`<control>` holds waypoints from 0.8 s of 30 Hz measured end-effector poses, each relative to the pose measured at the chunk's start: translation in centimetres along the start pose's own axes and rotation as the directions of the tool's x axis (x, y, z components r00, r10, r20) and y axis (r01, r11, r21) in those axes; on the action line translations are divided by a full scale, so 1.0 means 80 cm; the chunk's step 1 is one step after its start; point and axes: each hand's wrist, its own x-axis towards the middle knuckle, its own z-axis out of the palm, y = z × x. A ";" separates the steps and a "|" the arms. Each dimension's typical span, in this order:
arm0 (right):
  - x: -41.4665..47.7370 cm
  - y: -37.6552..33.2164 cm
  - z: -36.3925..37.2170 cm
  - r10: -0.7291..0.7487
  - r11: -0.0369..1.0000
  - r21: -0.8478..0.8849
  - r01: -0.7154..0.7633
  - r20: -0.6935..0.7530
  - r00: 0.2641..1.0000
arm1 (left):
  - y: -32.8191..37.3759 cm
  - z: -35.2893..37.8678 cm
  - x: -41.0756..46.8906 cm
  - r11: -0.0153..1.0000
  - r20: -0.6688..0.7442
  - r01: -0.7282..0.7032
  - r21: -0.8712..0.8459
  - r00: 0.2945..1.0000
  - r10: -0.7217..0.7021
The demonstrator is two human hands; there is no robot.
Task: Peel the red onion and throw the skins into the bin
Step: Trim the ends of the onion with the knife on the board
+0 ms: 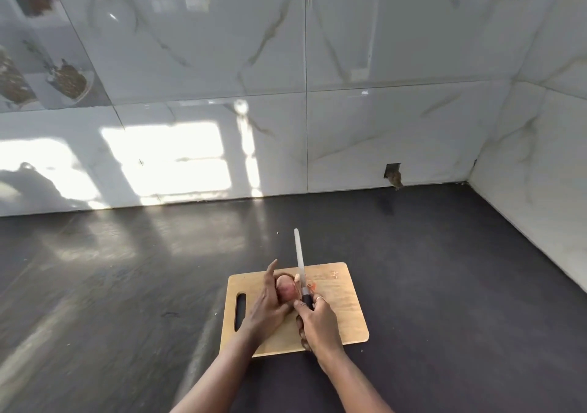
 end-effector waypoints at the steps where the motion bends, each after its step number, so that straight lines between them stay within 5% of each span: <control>1: -0.003 -0.002 -0.003 0.009 1.000 0.004 -0.009 -0.002 1.000 | -0.001 0.000 0.001 1.000 -0.027 0.004 -0.023 1.000 -0.005; 6: -0.017 -0.010 -0.014 0.005 0.999 -0.041 -0.003 0.034 0.999 | 0.003 0.002 0.009 0.982 -0.081 0.043 -0.186 0.995 -0.059; 15: -0.025 -0.012 -0.007 -0.022 0.981 -0.191 0.033 0.059 0.998 | 0.014 0.026 0.024 0.993 -0.236 -0.022 -0.119 0.972 -0.006; 24: -0.038 -0.042 -0.014 -0.062 0.941 -0.334 0.059 0.002 0.998 | 0.028 0.036 0.033 0.962 -0.355 0.118 -0.247 0.913 -0.203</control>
